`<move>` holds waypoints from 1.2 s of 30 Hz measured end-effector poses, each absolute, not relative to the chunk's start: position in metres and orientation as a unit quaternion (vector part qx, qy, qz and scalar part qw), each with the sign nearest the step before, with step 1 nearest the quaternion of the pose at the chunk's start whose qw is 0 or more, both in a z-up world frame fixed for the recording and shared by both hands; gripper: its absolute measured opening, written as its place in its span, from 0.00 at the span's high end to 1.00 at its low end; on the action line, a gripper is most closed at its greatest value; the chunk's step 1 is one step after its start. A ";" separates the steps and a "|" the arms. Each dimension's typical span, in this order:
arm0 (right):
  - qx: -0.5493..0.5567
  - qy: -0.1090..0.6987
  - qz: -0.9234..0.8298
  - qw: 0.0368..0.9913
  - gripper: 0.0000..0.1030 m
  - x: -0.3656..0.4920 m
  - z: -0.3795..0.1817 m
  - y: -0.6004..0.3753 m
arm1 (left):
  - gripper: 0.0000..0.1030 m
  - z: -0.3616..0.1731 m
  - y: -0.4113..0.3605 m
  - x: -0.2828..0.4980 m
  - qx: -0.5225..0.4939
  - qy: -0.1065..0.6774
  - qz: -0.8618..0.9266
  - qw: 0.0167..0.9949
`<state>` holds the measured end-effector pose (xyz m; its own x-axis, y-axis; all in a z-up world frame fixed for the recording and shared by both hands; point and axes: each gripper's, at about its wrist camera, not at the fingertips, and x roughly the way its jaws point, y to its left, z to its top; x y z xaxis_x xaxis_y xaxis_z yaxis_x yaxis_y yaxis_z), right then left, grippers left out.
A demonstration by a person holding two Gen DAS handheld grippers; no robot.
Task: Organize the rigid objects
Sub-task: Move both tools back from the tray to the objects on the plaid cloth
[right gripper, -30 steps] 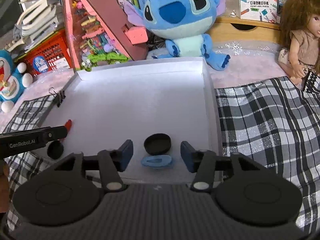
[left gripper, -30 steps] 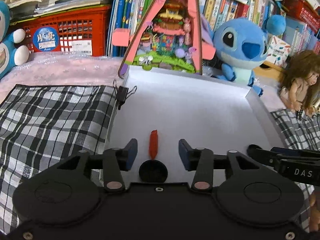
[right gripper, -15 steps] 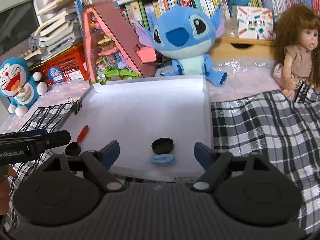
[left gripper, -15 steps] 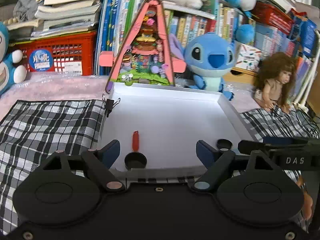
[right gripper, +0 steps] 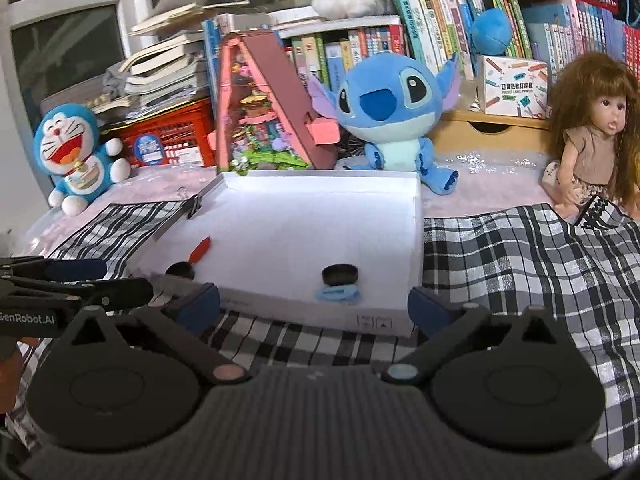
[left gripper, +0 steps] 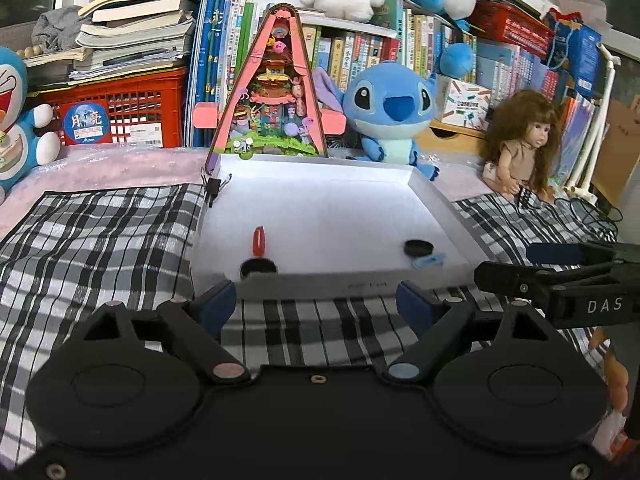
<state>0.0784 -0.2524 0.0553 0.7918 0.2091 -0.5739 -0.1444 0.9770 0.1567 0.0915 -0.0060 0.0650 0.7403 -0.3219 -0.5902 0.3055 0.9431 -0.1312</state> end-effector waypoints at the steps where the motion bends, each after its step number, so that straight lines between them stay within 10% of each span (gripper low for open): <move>1: 0.050 0.308 0.096 0.945 0.00 0.076 0.055 -0.252 | 0.16 0.064 -0.005 0.087 -0.011 0.317 -0.169 0.933; 36: -0.023 0.299 0.133 0.945 0.00 0.006 0.020 -0.222 | 0.15 0.026 0.004 0.007 0.006 0.307 -0.167 0.937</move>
